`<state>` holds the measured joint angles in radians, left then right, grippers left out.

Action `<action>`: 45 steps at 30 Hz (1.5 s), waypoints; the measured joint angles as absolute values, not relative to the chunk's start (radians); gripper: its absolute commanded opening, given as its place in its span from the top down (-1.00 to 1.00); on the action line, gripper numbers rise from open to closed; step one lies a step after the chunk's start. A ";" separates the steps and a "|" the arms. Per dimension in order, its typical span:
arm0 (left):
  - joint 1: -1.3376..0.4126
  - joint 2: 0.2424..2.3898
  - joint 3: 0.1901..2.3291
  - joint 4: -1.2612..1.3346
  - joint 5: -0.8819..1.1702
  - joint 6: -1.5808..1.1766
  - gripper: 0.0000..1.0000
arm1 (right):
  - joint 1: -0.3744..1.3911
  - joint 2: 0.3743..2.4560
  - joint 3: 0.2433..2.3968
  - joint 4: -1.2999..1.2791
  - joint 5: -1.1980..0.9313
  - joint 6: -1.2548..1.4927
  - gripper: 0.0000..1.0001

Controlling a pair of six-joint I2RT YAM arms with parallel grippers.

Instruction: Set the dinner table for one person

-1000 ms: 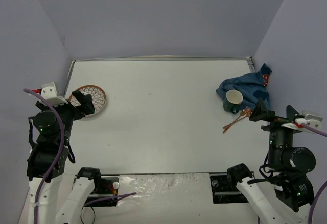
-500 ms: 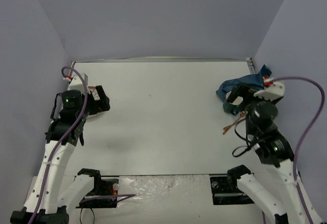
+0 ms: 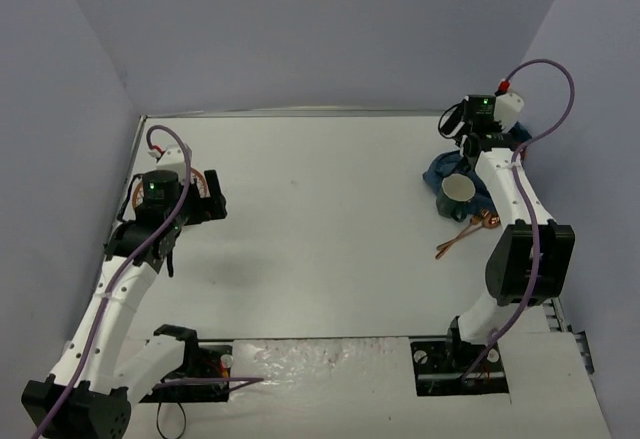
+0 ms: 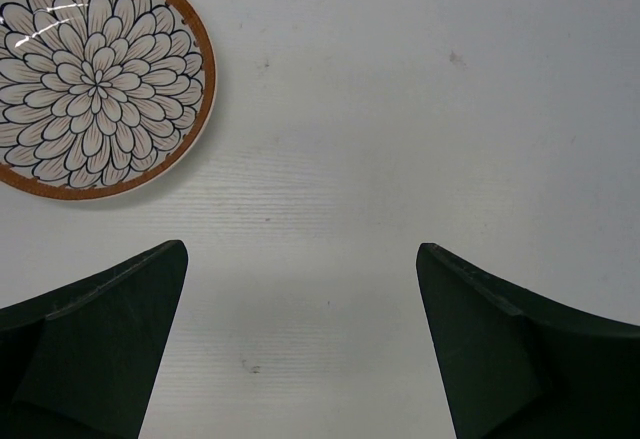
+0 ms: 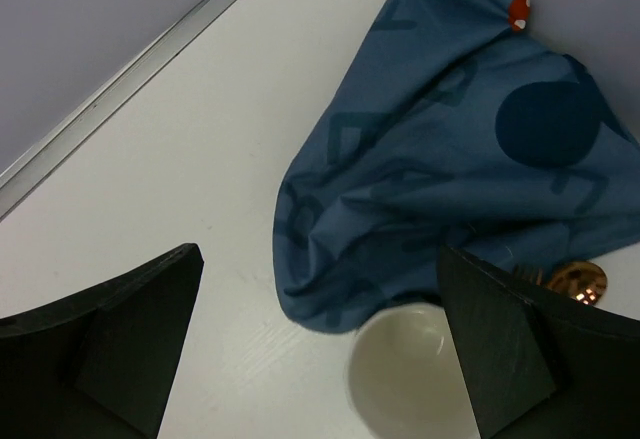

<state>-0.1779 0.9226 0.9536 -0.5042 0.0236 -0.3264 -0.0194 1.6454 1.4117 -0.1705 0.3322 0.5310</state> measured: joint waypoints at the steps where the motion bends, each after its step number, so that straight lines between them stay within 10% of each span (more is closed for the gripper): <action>1: -0.179 0.921 0.951 -0.510 0.017 -0.326 -0.94 | -0.030 1.697 1.446 -0.171 0.327 0.532 -1.00; 13: -0.191 0.933 0.938 -0.521 -0.001 -0.327 -0.94 | -0.086 2.163 1.703 -0.169 0.281 0.531 -0.90; 22: -0.191 0.944 0.937 -0.526 -0.004 -0.326 -0.94 | -0.086 2.279 1.779 -0.170 0.262 0.511 0.11; 27: -0.191 0.947 0.937 -0.526 -0.004 -0.327 -0.94 | -0.086 2.302 1.794 -0.167 0.248 0.479 1.00; 45: -0.188 0.949 0.937 -0.526 -0.005 -0.328 -0.94 | 0.268 2.101 1.818 -0.152 0.162 0.201 1.00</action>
